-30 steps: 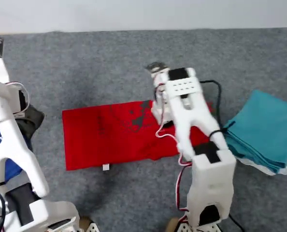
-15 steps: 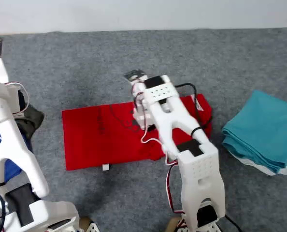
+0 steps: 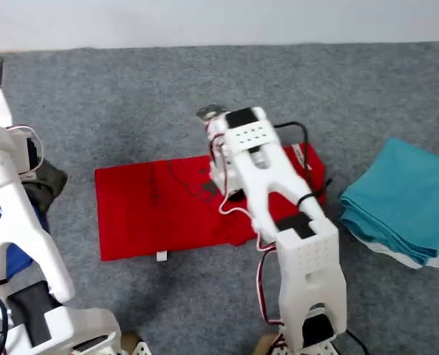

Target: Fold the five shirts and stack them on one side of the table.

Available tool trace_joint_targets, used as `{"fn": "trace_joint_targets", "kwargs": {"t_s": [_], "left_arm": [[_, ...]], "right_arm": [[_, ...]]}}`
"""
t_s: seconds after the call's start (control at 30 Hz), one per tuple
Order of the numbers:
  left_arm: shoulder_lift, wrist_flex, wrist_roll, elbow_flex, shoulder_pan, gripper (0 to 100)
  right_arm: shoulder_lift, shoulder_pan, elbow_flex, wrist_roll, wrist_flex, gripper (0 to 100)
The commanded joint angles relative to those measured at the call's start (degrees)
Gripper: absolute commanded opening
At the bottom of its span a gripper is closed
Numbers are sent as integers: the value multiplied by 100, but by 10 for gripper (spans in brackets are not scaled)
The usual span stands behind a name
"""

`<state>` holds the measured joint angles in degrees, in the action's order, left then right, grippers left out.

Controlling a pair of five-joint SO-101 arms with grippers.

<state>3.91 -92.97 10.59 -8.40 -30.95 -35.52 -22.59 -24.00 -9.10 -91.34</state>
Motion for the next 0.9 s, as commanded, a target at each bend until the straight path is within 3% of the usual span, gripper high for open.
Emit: {"fn": "trace_joint_targets", "kwargs": {"t_s": [0.0, 0.27, 0.57, 0.87], "left_arm": [[211, 70, 62, -163, -18, 6], [211, 70, 62, -136, -9, 6], [246, 70, 70, 145, -35, 6], [255, 79, 70, 136, -44, 6]], "right_arm": [[497, 259, -273, 9, -110, 10], [-48, 207, -264, 9, 365, 10], [-277, -444, -273, 9, 901, 10], [-286, -400, -1275, 9, -4, 10]]}}
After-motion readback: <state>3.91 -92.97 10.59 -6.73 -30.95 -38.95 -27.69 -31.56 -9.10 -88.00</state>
